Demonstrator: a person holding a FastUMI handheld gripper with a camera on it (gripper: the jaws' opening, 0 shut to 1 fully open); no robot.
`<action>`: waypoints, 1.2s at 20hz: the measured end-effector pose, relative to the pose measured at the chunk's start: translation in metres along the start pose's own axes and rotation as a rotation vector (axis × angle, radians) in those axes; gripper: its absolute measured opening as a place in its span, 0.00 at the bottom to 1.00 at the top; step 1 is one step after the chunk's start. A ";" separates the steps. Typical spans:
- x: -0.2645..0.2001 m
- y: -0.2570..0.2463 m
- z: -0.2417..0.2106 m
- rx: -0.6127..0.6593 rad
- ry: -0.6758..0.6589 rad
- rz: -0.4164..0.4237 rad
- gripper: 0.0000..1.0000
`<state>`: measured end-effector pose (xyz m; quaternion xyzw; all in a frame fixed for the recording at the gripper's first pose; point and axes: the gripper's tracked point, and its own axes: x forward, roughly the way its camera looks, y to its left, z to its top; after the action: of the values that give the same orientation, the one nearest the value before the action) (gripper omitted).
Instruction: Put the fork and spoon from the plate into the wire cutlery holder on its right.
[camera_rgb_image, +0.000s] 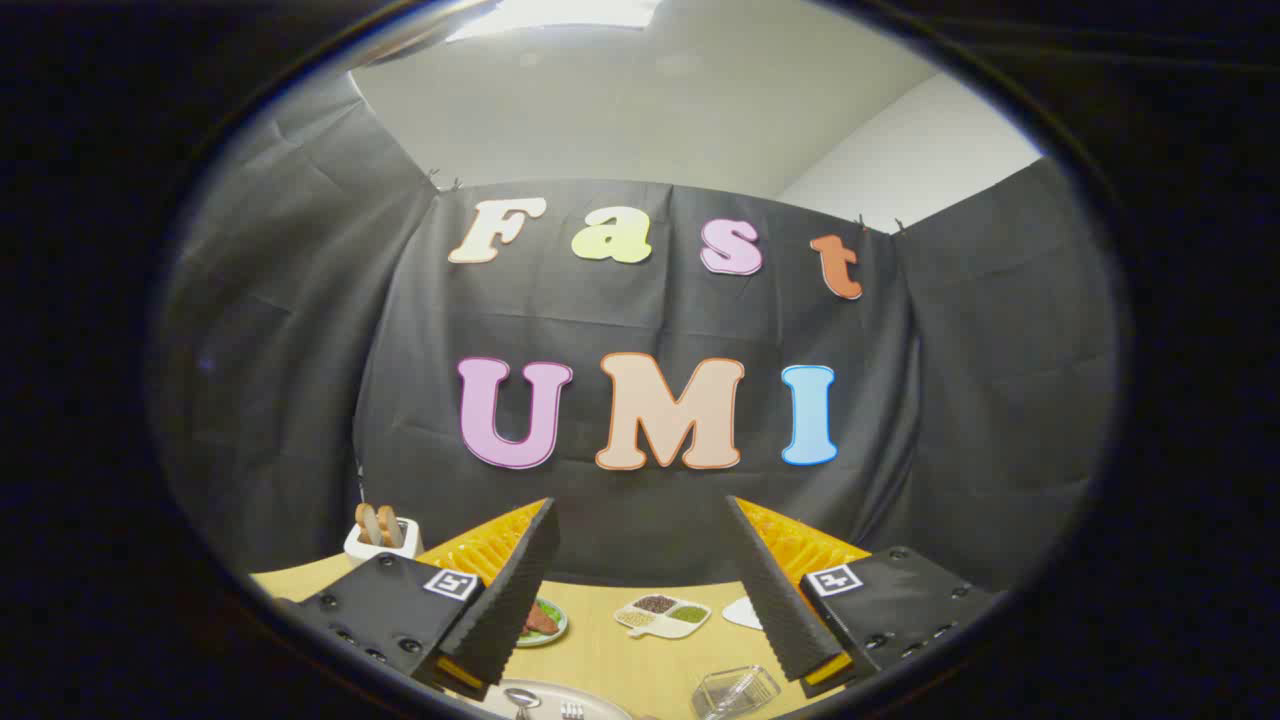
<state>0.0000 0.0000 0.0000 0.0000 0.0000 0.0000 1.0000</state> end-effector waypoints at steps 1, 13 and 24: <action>0.000 0.001 -0.002 0.004 0.001 0.003 1.00; 0.000 0.013 -0.003 0.019 0.004 0.037 1.00; 0.003 0.016 -0.036 0.012 0.079 0.071 1.00</action>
<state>0.0032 0.0165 -0.0363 0.0062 0.0393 0.0355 0.9986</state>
